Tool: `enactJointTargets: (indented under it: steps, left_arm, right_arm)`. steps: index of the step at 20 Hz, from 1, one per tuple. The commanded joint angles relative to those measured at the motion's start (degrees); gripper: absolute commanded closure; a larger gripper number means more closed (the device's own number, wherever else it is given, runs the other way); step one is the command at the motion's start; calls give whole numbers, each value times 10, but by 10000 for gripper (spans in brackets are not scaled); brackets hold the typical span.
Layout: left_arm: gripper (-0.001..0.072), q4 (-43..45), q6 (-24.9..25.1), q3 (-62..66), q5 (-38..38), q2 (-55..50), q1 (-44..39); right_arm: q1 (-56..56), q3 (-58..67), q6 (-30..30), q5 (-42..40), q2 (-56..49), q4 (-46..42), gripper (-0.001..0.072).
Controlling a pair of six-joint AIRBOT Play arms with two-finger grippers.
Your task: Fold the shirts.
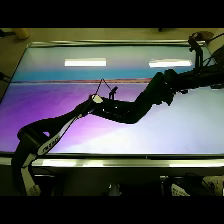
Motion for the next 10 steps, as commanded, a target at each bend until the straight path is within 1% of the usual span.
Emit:
enactJointTargets:
  steps: [1,2,5,6,7,9,10]
  left_arm:
    - [682,-11,44,2,-2,18,14]
    - [683,46,40,2,-11,48,41]
    - [682,226,-17,2,-32,168,132]
    - [682,263,-26,2,-42,209,164]
    - [682,285,-28,2,-52,254,197]
    - [681,291,-29,2,-65,334,253]
    - [681,291,-33,2,-67,369,274]
  right_arm:
    - [2,0,19,-2,10,4,694]
    - [12,0,19,-17,-2,3,694]
    - [93,0,17,-89,-70,3,693]
    - [129,1,17,-123,-104,8,693]
    - [164,1,15,-158,-143,25,692]
    - [227,1,-1,-233,-221,81,691]
    - [251,1,-11,-269,-258,114,637]
